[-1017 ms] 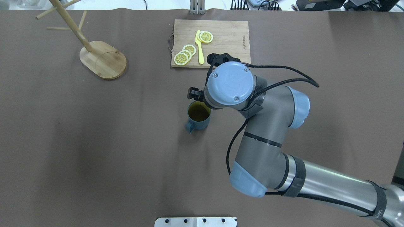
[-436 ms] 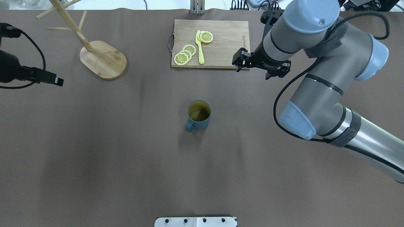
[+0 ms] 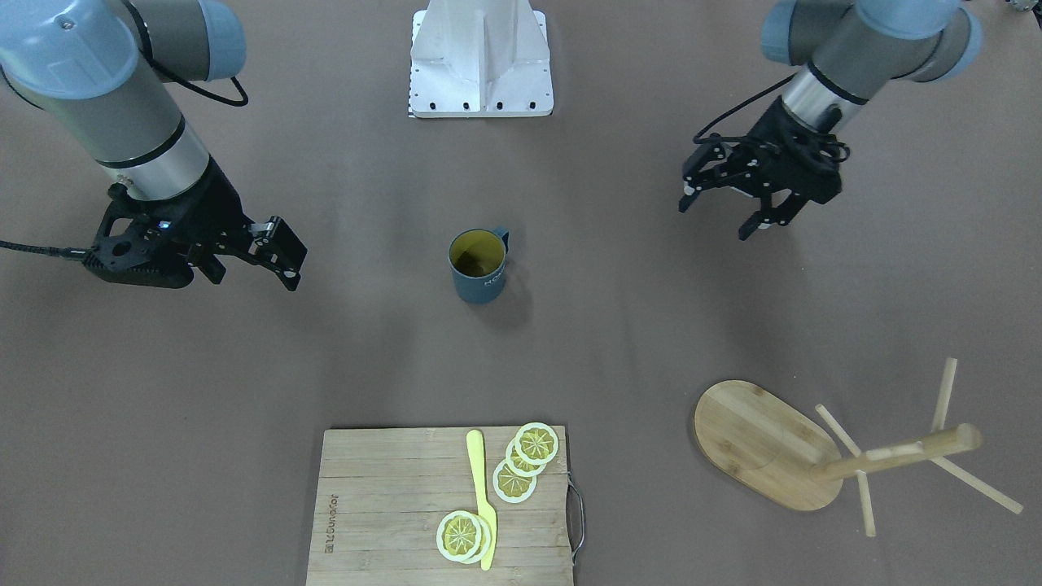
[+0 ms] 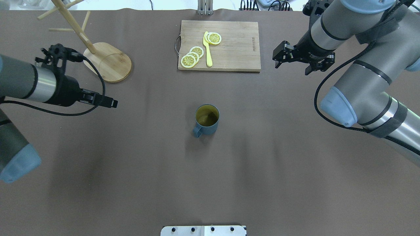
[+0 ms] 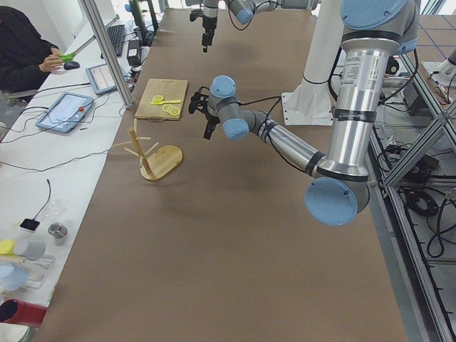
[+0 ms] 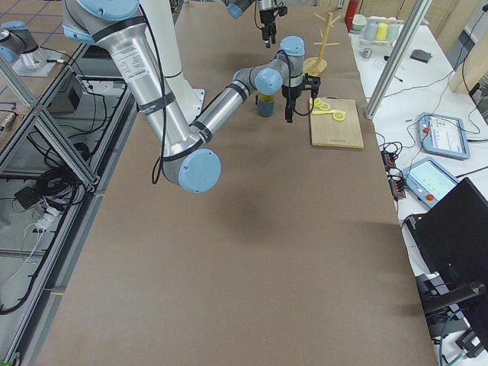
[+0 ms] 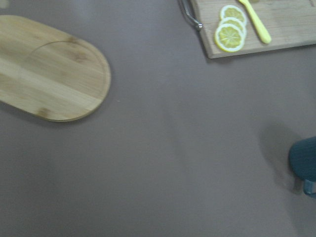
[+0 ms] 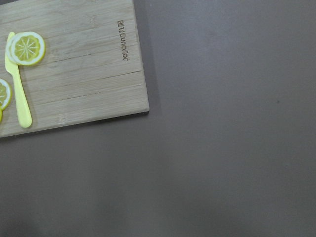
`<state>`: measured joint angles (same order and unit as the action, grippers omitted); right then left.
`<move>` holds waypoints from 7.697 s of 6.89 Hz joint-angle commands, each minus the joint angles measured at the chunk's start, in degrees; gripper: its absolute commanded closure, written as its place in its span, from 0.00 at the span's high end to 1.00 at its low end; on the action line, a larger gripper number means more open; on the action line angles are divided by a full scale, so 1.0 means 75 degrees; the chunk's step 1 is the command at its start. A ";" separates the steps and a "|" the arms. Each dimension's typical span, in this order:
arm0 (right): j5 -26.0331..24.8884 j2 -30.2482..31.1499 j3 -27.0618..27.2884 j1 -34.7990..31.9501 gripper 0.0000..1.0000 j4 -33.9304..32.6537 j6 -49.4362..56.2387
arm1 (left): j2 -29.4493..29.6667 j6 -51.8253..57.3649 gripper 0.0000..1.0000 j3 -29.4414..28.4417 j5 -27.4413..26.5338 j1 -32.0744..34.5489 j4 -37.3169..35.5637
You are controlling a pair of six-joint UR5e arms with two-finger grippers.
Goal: Hang cup on storage rack
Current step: 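Reach the left gripper toward the mug handle while right arm withdraws, then close the left gripper on the teal mug's handle, then lift the mug with the left gripper toward the wooden stand, then move the mug with the left gripper onto a stand peg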
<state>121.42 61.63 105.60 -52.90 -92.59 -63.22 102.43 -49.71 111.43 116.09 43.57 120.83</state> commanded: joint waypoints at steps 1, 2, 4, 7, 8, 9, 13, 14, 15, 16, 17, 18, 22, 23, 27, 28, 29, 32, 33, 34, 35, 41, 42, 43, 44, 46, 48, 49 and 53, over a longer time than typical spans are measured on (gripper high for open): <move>0.0147 0.0348 -0.0006 -0.0294 1.00 0.0017 0.0553 | 0.1289 0.0088 0.97 -0.0569 -0.1225 -0.1327 0.0026; 0.0170 0.0407 -0.0006 -0.0318 1.00 0.0017 0.0567 | 0.1690 0.0054 0.97 -0.1118 -0.1217 -0.1379 0.0363; 0.0170 0.0478 -0.0018 -0.0365 1.00 0.0017 0.0636 | 0.1612 0.0077 0.97 -0.1649 -0.1182 -0.1402 0.1407; 0.0311 0.0630 -0.0029 -0.0506 1.00 0.0017 0.0813 | 0.1648 0.0943 0.97 -0.1604 -0.1821 -0.2021 0.1735; 0.0311 0.0630 -0.0041 -0.0506 1.00 0.0017 0.0813 | 0.1613 0.0956 0.92 -0.1627 -0.2546 -0.2592 0.1772; 0.0311 0.0630 -0.0064 -0.0506 1.00 0.0017 0.0813 | 0.1694 0.0956 0.92 -0.1686 -0.3296 -0.3062 0.1761; 0.0311 0.0584 -0.0076 -0.0482 1.00 0.0028 0.0778 | 0.2091 0.0956 0.85 -0.2223 -0.3666 -0.3278 0.1796; 0.0311 0.0584 -0.0076 -0.0482 1.00 0.0028 0.0778 | 0.2209 0.0956 0.85 -0.2364 -0.3678 -0.3278 0.1796; 0.0311 0.0572 -0.0076 -0.0482 1.00 0.0028 0.0789 | 0.2396 0.0956 0.87 -0.2470 -0.3678 -0.3278 0.1761; 0.0299 0.0572 -0.0076 -0.0482 1.00 0.0028 0.0789 | 0.2397 0.0956 0.86 -0.2552 -0.3678 -0.3278 0.1796; 0.0299 0.0537 -0.0076 -0.0482 1.00 0.0028 0.0766 | 0.2386 0.0967 0.86 -0.2553 -0.3678 -0.3220 0.1807; 0.0299 0.0525 -0.0065 -0.0424 1.00 0.0028 0.0731 | 0.2351 0.0968 0.86 -0.2576 -0.3667 -0.3022 0.1808; 0.0299 0.0501 -0.0041 -0.0400 1.00 0.0040 0.0707 | 0.2386 0.0944 0.77 -0.2659 -0.3666 -0.2891 0.1819; 0.0287 0.0501 -0.0053 -0.0377 1.00 0.0040 0.0719 | 0.2386 0.0886 0.70 -0.2636 -0.3666 -0.2914 0.1819; 0.0240 0.0466 -0.0076 -0.0306 1.00 0.0040 0.0707 | 0.2327 0.0769 0.10 -0.2589 -0.3655 -0.3031 0.2042; 0.0240 0.0466 -0.0076 -0.0306 1.00 0.0040 0.0707 | 0.2327 0.0443 0.00 -0.2519 -0.3632 -0.3032 0.2042; 0.0240 0.0455 -0.0076 -0.0306 1.00 0.0040 0.0707 | 0.2304 0.0382 0.00 -0.2100 -0.3562 -0.3020 0.2007; 0.0240 0.0385 -0.0064 -0.0306 1.00 0.0040 0.0707 | 0.2304 0.0335 0.00 -0.1593 -0.2185 -0.1551 0.1797; 0.0240 0.0373 -0.0041 -0.0306 1.00 0.0040 0.0696 | 0.2304 0.0230 0.00 -0.1616 -0.1726 -0.0789 0.1459; 0.0229 0.0338 -0.0053 -0.0283 1.00 0.0040 0.0696 | 0.2327 -0.0409 0.00 -0.1616 -0.1350 -0.0155 0.1189; 0.0217 0.0303 -0.0064 -0.0283 1.00 0.0040 0.0707 | 0.2327 -0.1042 0.00 -0.1720 -0.0905 0.0420 0.1047; -0.0181 0.0103 -0.0041 0.0010 1.00 0.0040 0.0555 | 0.2421 -0.4626 0.00 -0.2565 -0.0256 0.1644 0.1128; -0.0193 0.0091 -0.0029 0.0033 1.00 0.0040 0.0543 | 0.2421 -0.4959 0.00 -0.2565 -0.0268 0.1679 0.1395; -0.0193 0.0091 -0.0006 0.0033 1.00 0.0040 0.0543 | 0.2409 -0.5844 0.00 -0.2739 -0.0326 0.1726 0.1885; -0.0205 0.0057 -0.0041 0.0033 1.00 0.0040 0.0543 | 0.2398 -0.6723 0.00 -0.3112 -0.0338 0.1749 0.2887; -0.0205 0.0068 -0.0029 0.0033 1.00 0.0040 0.0532 | 0.2386 -0.7701 0.00 -0.3537 -0.0338 0.1901 0.4205; -0.0205 0.0068 0.0006 0.0033 1.00 0.0040 0.0532 | 0.2258 -0.8555 0.00 -0.3619 -0.0466 0.1995 0.5002; -0.0205 0.0068 0.0006 0.0022 1.00 0.0040 0.0532 | 0.2234 -0.9685 0.00 -0.3979 -0.1024 0.1984 0.6051; -0.0205 0.0056 0.0018 0.0022 1.00 0.0040 0.0449 | 0.2244 -1.2045 0.00 -0.5082 -0.2232 0.1914 0.8540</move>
<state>119.88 62.00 105.76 -52.67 -92.28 -59.85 118.93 -133.75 74.98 103.44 58.22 180.27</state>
